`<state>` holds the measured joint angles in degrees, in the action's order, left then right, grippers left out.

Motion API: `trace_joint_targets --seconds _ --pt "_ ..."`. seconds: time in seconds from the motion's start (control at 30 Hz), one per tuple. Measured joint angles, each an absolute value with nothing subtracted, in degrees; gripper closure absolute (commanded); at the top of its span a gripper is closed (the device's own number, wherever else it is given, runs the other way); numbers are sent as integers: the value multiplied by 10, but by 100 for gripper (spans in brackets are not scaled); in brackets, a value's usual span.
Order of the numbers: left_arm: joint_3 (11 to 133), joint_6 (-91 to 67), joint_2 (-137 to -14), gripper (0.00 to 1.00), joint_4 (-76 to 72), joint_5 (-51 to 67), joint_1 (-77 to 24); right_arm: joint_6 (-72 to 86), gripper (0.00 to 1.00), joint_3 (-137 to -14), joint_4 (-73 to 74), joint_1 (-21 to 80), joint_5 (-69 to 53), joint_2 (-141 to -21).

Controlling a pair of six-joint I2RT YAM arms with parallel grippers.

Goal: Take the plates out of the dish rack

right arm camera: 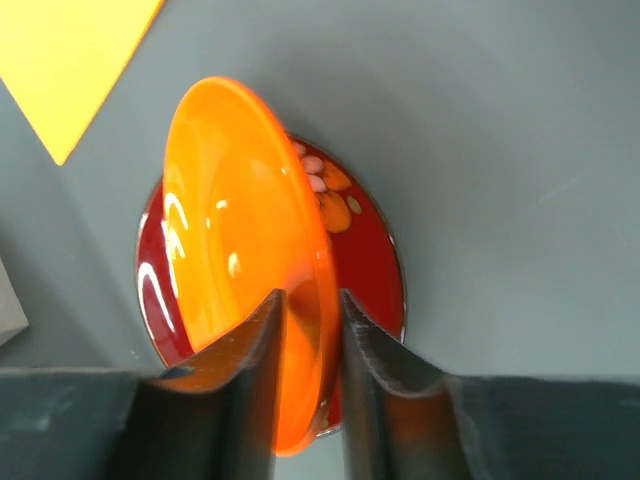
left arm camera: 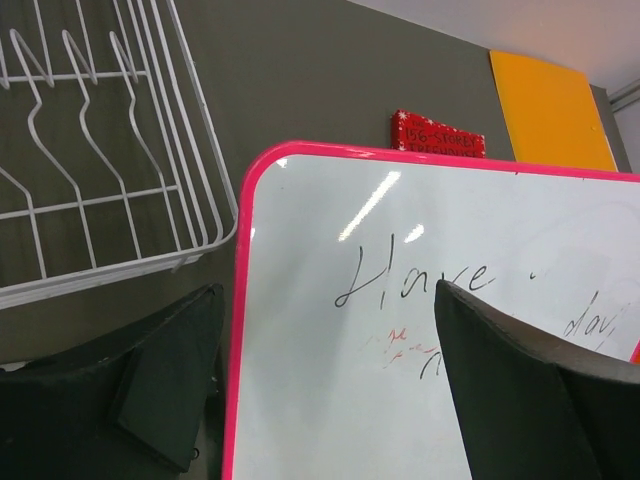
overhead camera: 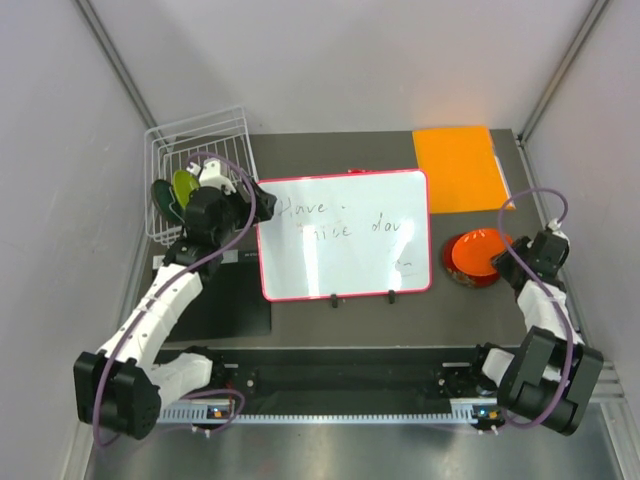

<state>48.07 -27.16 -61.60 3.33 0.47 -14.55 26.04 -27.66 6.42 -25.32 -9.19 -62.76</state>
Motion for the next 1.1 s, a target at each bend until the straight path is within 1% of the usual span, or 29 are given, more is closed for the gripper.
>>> trace_joint_targets --seconds 0.13,0.2,0.23,0.27,0.33,0.37,0.4,0.47,0.67,0.93,1.1 --pt "481 -283 -627 11 29 14 -143 257 59 -270 73 -253 -88 -628" --pt "481 -284 -632 11 29 17 -143 256 53 -270 77 -253 -86 -628" --pt "481 -284 -633 11 29 17 -142 256 48 -270 79 -253 -86 -628" --pt "481 -284 -633 11 30 17 -141 256 38 -270 81 -253 -84 -628" --pt "481 -284 -633 10 29 16 -137 257 27 -270 84 -253 -79 -628" --pt "481 -283 -632 10 30 15 -134 255 18 -270 85 -253 -77 -628" --pt "481 -282 -632 10 31 15 -130 253 16 -270 88 -253 -73 -627" --pt "481 -277 -632 10 36 14 -121 253 14 -270 94 -253 -67 -623" --pt "482 -271 -632 10 46 14 -87 240 11 -279 139 -253 -37 -580" --pt "516 -270 -633 10 52 15 -42 233 9 -313 197 -251 17 -448" --pt "565 -264 -657 11 55 14 1 232 9 -337 211 -249 11 -397"
